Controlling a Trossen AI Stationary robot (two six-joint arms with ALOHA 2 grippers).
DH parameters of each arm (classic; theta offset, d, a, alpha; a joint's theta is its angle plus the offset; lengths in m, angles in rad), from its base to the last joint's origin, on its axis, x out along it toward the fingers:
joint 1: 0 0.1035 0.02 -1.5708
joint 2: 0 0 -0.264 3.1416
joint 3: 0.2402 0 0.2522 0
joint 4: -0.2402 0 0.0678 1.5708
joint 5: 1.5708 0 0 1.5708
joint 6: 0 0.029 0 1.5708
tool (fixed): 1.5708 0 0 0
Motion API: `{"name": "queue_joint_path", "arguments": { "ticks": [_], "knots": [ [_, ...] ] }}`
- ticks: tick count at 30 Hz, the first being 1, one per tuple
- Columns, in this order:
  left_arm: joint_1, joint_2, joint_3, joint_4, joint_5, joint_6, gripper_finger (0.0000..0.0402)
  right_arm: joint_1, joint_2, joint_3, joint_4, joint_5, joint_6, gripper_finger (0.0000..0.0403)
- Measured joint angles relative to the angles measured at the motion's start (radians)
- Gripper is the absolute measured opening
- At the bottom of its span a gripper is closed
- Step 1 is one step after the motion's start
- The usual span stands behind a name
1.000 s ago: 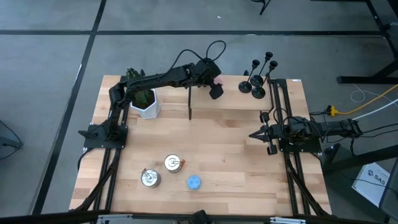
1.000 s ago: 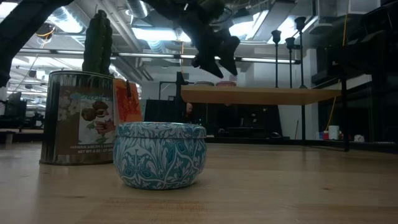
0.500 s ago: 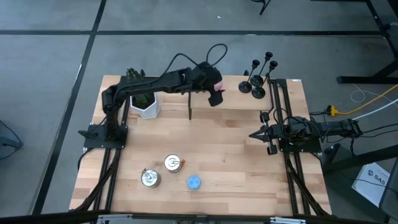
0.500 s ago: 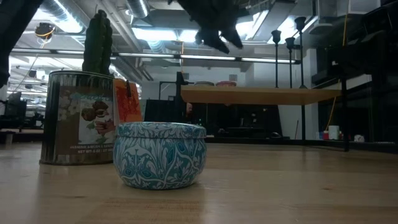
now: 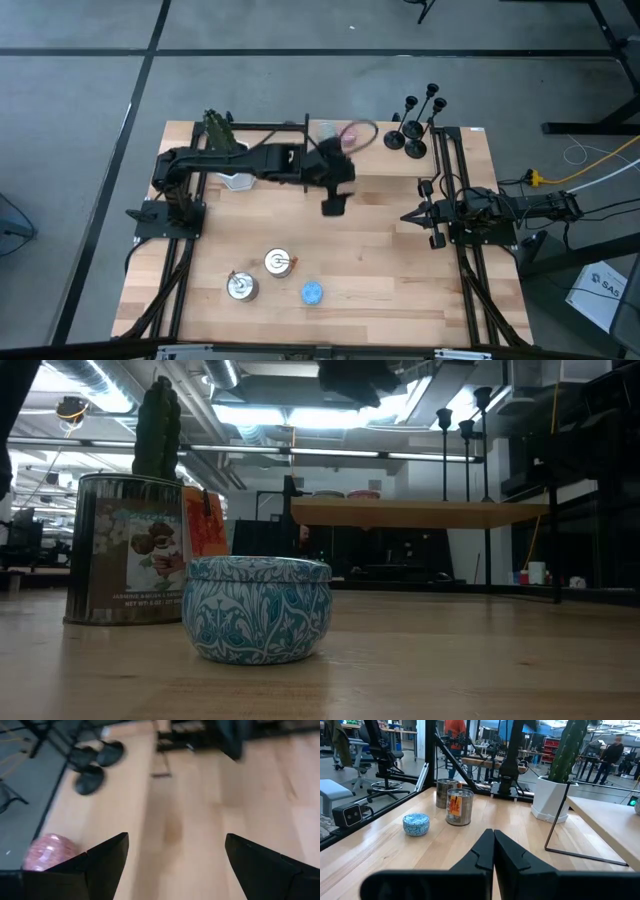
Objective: Pick & Place candle stick holders
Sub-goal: Put the blue scented candle on the shelf
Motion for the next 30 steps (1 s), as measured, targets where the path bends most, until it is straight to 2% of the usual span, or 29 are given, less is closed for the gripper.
{"name": "queue_joint_path", "arguments": {
  "ticks": [5,21,30],
  "knots": [
    [-0.089,-0.001,0.0,-0.068,0.001,0.015,0.0329,0.0,0.0,0.0,0.0,0.0,0.0,0.0011],
    [-0.331,-0.002,0.0,-0.082,0.042,-0.019,0.0329,0.0,0.0,0.0,0.0,0.0,0.0,0.0011],
    [-0.412,0.029,0.0,-0.087,0.041,-0.072,0.0329,0.0,0.0,0.0,0.0,0.0,0.0,0.0011]
  ]
}}
